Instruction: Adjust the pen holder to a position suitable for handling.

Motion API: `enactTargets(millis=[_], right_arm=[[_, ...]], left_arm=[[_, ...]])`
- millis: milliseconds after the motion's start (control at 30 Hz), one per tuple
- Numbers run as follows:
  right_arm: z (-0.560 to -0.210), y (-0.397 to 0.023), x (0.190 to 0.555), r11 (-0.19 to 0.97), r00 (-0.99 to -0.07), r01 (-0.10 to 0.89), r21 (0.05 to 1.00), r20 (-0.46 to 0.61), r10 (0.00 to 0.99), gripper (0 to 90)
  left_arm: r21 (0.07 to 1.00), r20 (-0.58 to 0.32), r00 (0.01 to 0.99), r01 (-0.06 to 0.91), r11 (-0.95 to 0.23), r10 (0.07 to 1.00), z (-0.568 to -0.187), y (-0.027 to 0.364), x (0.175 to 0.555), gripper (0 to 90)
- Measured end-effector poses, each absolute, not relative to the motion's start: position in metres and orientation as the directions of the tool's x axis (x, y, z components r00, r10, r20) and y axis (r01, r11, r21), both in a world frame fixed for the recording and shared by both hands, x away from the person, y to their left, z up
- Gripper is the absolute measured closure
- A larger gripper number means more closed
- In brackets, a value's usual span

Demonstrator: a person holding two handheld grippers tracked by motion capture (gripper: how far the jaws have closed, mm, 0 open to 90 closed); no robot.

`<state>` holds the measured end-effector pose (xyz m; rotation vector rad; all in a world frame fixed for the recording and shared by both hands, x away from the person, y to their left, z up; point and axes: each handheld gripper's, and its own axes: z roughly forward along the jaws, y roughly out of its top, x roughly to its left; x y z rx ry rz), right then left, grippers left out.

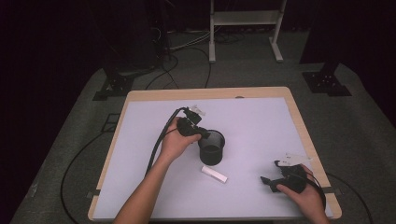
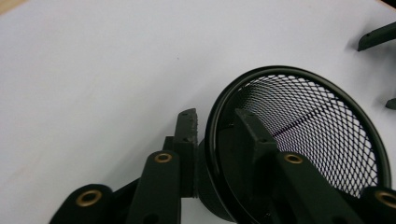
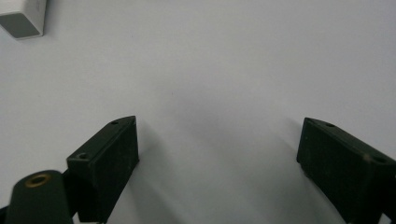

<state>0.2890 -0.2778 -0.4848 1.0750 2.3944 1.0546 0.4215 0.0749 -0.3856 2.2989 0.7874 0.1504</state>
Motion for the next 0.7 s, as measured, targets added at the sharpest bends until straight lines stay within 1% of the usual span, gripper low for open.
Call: enactTargets(millis=[367,700], right_arm=[[-0.485,-0.278,0.289,0.447,-0.670,0.513,0.733,0.015,0.743,11.7],[-0.485,-0.278,0.289,0.446,-0.670,0.513,0.733,0.016,0.743,11.7]], left_arm=[[0.673,-0.081,0.809,0.475,-0.567,0.582,-0.370,0.087,0.413,55.7],[0.686,-0.073,0.802,0.472,-0.554,0.593,-0.357,0.107,0.403,51.4]])
